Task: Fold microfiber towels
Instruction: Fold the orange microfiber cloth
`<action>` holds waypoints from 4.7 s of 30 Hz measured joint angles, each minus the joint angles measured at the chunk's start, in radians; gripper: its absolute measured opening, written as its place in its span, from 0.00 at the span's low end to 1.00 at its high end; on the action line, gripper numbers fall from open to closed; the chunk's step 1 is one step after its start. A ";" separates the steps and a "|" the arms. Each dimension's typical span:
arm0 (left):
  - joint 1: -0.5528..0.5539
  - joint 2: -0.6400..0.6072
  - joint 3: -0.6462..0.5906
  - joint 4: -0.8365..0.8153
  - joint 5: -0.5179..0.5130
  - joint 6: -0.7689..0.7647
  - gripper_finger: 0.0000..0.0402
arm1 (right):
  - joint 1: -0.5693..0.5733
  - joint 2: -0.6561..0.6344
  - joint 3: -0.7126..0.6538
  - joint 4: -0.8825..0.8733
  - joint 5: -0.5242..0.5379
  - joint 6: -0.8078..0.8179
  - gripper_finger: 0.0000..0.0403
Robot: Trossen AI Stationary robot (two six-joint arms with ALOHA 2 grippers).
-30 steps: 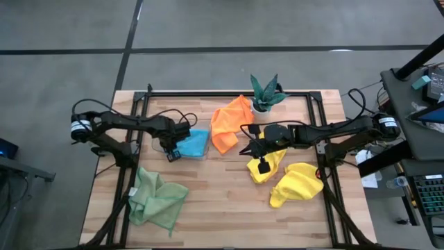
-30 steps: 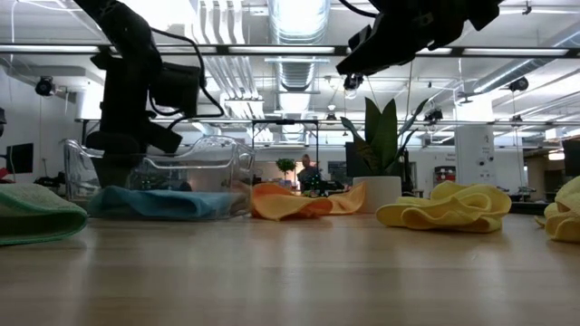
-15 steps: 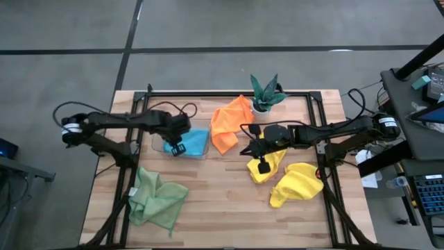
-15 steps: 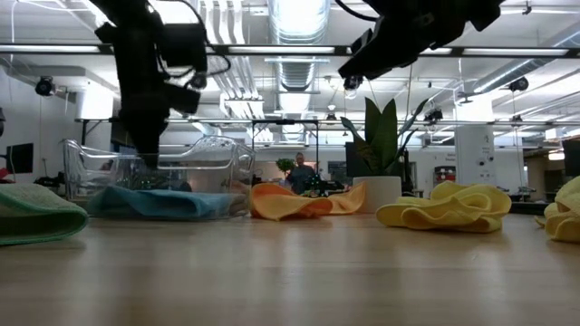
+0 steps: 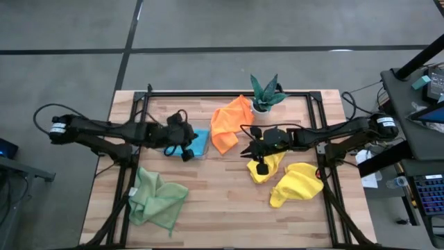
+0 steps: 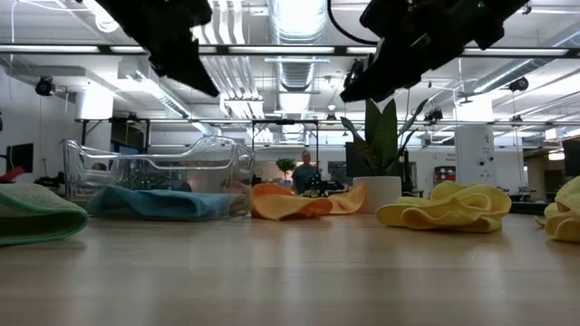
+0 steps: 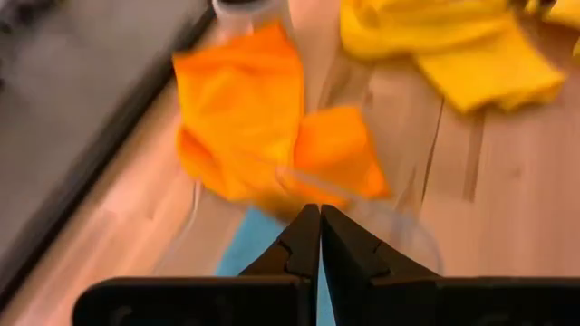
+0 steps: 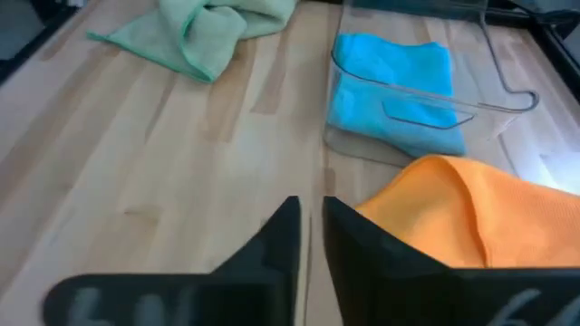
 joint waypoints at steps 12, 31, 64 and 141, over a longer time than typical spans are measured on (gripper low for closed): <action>-0.120 0.006 -0.006 0.097 -0.100 0.025 0.00 | -0.050 0.367 0.107 0.096 0.184 -0.092 0.45; -0.119 0.006 -0.076 0.177 -0.102 0.026 0.00 | -0.131 0.588 0.285 -0.032 0.185 -0.280 0.44; -0.250 0.164 -0.061 0.603 0.166 0.160 0.25 | 0.173 0.079 0.246 -0.098 0.196 -0.081 0.02; -0.371 0.385 -0.013 1.222 -0.006 0.505 0.03 | 0.292 0.107 0.541 -0.368 0.064 0.046 0.03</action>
